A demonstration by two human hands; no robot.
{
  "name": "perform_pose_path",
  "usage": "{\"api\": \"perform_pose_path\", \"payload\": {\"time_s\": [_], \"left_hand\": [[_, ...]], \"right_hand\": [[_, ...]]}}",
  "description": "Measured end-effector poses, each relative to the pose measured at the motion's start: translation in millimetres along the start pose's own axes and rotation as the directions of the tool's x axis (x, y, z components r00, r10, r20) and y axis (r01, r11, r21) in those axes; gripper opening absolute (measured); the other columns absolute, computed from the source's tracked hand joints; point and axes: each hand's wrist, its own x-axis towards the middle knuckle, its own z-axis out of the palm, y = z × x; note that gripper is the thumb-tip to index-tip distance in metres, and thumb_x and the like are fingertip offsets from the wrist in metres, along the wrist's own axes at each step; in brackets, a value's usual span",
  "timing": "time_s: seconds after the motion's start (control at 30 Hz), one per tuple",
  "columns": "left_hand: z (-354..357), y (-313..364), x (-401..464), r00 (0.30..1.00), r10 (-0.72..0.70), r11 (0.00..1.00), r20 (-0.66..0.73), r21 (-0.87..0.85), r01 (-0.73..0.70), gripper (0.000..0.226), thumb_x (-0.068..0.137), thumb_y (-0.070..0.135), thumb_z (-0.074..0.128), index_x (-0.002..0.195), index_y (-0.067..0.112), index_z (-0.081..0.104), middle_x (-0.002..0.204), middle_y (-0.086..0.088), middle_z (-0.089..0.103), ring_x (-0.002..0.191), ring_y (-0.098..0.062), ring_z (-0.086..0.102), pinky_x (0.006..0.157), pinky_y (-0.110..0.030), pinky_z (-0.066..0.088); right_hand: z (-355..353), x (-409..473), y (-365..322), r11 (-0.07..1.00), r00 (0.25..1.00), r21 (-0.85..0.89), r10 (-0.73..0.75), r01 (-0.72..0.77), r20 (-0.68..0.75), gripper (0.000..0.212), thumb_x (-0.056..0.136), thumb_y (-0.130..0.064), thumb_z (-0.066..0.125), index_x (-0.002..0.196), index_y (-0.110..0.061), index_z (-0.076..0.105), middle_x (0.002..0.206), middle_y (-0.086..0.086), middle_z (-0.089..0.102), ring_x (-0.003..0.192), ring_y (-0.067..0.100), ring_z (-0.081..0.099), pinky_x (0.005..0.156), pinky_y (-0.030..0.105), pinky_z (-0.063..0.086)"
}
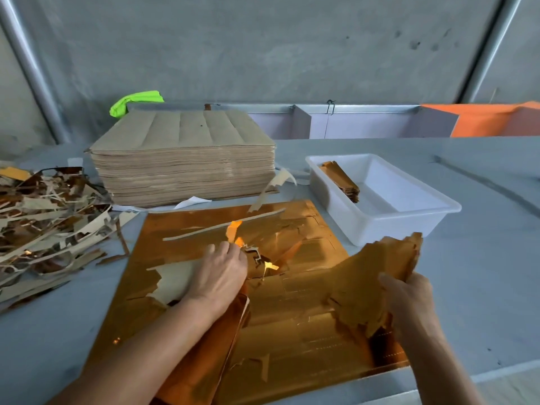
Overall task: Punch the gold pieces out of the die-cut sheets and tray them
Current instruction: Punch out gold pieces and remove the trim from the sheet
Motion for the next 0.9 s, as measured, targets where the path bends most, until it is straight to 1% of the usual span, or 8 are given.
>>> {"api": "perform_pose_path", "payload": {"time_s": [0.1,0.17,0.23,0.3,0.43,0.6,0.77,0.9], "left_hand": [[-4.8,0.1,-1.7,0.995,-0.095,0.987,-0.027,-0.134,0.090,0.050,0.095,0.006,0.047,0.143,0.006,0.033,0.137,-0.013,0.045,0.122,-0.026,0.045,0.101,-0.036,0.040],[-15.2,2.7,-2.8,0.981,-0.131,0.963,-0.144,-0.252,0.091,0.056,0.084,-0.004,0.061,0.137,0.002,0.044,0.125,-0.016,0.057,0.111,-0.029,0.056,0.090,-0.038,0.049],[-21.1,3.3,-3.2,0.955,-0.145,0.943,-0.260,-0.329,0.054,0.056,0.067,-0.012,0.075,0.121,-0.004,0.060,0.104,-0.018,0.067,0.091,-0.032,0.066,0.072,-0.039,0.057],[-26.2,2.6,-5.9,0.954,-0.149,0.918,-0.259,-0.395,0.036,0.060,0.069,-0.013,0.071,0.126,-0.001,0.057,0.113,-0.021,0.064,0.094,-0.033,0.065,0.074,-0.041,0.057],[-25.5,4.5,-2.8,0.978,-0.070,0.947,0.197,-0.295,0.127,0.070,0.085,0.001,0.056,0.145,0.028,0.032,0.156,-0.012,0.007,0.127,-0.030,0.037,0.100,-0.044,0.040],[-45.0,4.1,16.1,0.806,0.036,0.944,0.590,-0.285,0.167,0.065,0.084,0.038,0.061,0.142,0.019,0.039,0.153,-0.004,0.020,0.137,-0.029,0.026,0.108,-0.051,0.033],[-47.1,17.5,27.6,0.965,0.067,0.878,0.255,-0.474,0.064,0.040,0.090,0.029,0.061,0.127,0.016,0.053,0.121,-0.003,0.049,0.104,-0.018,0.051,0.092,-0.035,0.047],[-34.6,28.2,28.3,0.975,0.162,0.928,0.150,-0.360,-0.099,0.024,0.096,0.021,0.054,0.116,0.008,0.059,0.114,-0.007,0.052,0.100,-0.019,0.052,0.086,-0.031,0.047]], "right_hand": [[2.3,3.1,0.9,1.000,1.000,-0.025,-0.005,0.005,-0.011,0.009,0.093,-0.013,0.051,0.096,-0.004,0.052,0.081,0.012,0.057,0.065,0.024,0.054,0.052,0.035,0.045],[15.8,1.7,-3.6,1.000,0.999,-0.020,-0.016,0.017,0.034,0.006,0.094,-0.013,0.051,0.088,-0.010,0.051,0.078,0.009,0.058,0.061,0.021,0.056,0.046,0.028,0.041],[33.5,0.6,-10.4,0.999,0.996,-0.035,-0.029,0.032,0.080,0.019,0.094,-0.010,0.050,0.076,-0.016,0.048,0.074,0.007,0.057,0.059,0.018,0.055,0.046,0.027,0.042],[49.0,1.0,-14.9,0.999,0.992,-0.040,-0.024,0.029,0.127,0.025,0.095,-0.007,0.048,0.073,-0.019,0.045,0.078,0.006,0.056,0.064,0.018,0.056,0.053,0.028,0.047],[56.0,2.5,-11.8,0.999,0.992,-0.050,0.007,-0.001,0.128,0.023,0.095,-0.008,0.047,0.076,-0.019,0.044,0.081,0.003,0.055,0.067,0.016,0.055,0.052,0.025,0.044],[37.8,3.5,-1.6,0.998,0.993,-0.029,0.056,-0.053,0.103,0.004,0.096,-0.009,0.048,0.094,-0.010,0.051,0.071,0.004,0.049,0.054,0.014,0.049,0.037,0.018,0.035],[32.9,1.6,-0.1,0.997,0.993,0.016,0.075,-0.076,0.088,0.005,0.097,-0.013,0.049,0.099,-0.014,0.045,0.086,0.005,0.057,0.071,0.022,0.058,0.052,0.025,0.046],[35.6,1.2,0.4,0.998,0.993,-0.013,0.067,-0.066,0.100,0.021,0.097,-0.012,0.049,0.078,-0.020,0.044,0.083,0.006,0.056,0.067,0.020,0.056,0.050,0.024,0.045]]}}
